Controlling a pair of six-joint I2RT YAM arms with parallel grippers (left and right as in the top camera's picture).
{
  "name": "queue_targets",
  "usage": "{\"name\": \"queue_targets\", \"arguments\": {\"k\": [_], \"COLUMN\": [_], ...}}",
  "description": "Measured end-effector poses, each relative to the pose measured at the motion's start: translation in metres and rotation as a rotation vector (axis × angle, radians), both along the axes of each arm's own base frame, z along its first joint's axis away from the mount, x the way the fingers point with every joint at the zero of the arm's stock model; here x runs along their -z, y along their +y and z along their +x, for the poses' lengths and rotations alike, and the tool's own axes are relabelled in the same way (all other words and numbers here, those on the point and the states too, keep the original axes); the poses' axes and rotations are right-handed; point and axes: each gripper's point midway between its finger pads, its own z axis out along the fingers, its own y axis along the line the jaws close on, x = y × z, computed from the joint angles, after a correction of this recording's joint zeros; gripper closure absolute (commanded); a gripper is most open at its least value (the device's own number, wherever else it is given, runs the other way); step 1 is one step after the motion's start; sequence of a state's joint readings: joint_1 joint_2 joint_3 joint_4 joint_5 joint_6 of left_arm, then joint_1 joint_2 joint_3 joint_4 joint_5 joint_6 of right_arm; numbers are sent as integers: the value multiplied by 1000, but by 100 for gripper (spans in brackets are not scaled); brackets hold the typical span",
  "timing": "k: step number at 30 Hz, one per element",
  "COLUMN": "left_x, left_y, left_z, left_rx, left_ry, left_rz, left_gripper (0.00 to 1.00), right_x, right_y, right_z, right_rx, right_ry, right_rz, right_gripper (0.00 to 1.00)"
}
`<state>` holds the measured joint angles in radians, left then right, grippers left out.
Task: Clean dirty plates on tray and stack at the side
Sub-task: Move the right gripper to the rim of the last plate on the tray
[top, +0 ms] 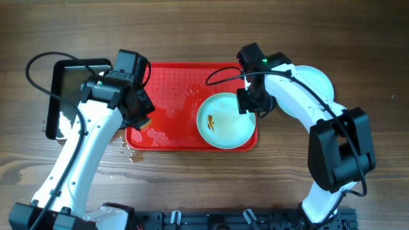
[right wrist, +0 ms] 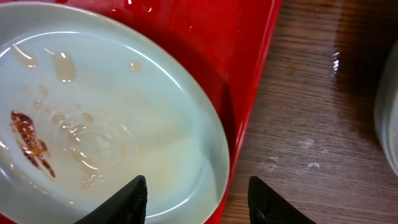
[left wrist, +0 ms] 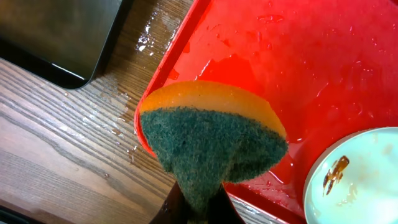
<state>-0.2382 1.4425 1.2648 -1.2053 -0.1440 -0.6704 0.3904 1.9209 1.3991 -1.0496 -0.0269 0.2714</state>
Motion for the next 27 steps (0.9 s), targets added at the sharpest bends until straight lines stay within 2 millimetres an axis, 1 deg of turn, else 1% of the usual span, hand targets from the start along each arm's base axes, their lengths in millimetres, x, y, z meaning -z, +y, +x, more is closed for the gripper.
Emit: {"name": "queue_targets", "arguments": {"k": [2, 5, 7, 9, 11, 12, 14, 15, 18, 19, 20, 21, 22, 23, 24, 25, 27], "left_x": [0, 0, 0, 0, 0, 0, 0, 0, 0, 0, 0, -1, 0, 0, -1, -1, -2], "left_y": [0, 0, 0, 0, 0, 0, 0, 0, 0, 0, 0, 0, -1, -1, -1, -1, -3], "left_z": [0, 1, 1, 1, 1, 1, 1, 1, 2, 2, 2, 3, 2, 2, 3, 3, 9], "left_rx": [0, 0, 0, 0, 0, 0, 0, 0, 0, 1, 2, 2, 3, 3, 2, 3, 4], "left_ry": [0, -3, -4, -4, -4, -4, -4, -4, -8, -8, -8, -10, -10, -10, -11, -12, -36], "left_rz": [0, 0, -1, -1, -1, -1, -1, -1, -2, -2, -1, -2, -2, -2, -2, -2, -13], "left_gripper": [96, 96, 96, 96, 96, 96, 96, 96, 96, 96, 96, 96, 96, 96, 96, 96, 96], "right_x": [5, 23, 28, 30, 30, 30, 30, 30, 33, 36, 42, 47, 47, 47, 47, 45, 44], "right_y": [-4, -5, -5, -5, -5, -5, -1, 2, 7, 8, 10, 12, 14, 16, 19, 29, 41], "right_z": [0, -9, -12, -15, -15, -15, -16, -16, -15, -16, -17, -19, -15, -14, -14, -12, -9], "right_rx": [19, 56, 72, 88, 100, 102, 109, 111, 113, 118, 125, 134, 141, 153, 156, 167, 178], "right_ry": [-8, 7, 13, 22, 23, 24, 30, 33, 28, 25, 17, 9, -15, -22, -25, -23, -25], "right_rz": [-18, -14, -5, -3, -3, -1, 19, 34, 63, 66, 74, 87, 105, 114, 137, 192, 257], "right_gripper": [59, 62, 66, 68, 72, 76, 79, 79, 77, 75, 75, 81, 90, 96, 96, 96, 96]}}
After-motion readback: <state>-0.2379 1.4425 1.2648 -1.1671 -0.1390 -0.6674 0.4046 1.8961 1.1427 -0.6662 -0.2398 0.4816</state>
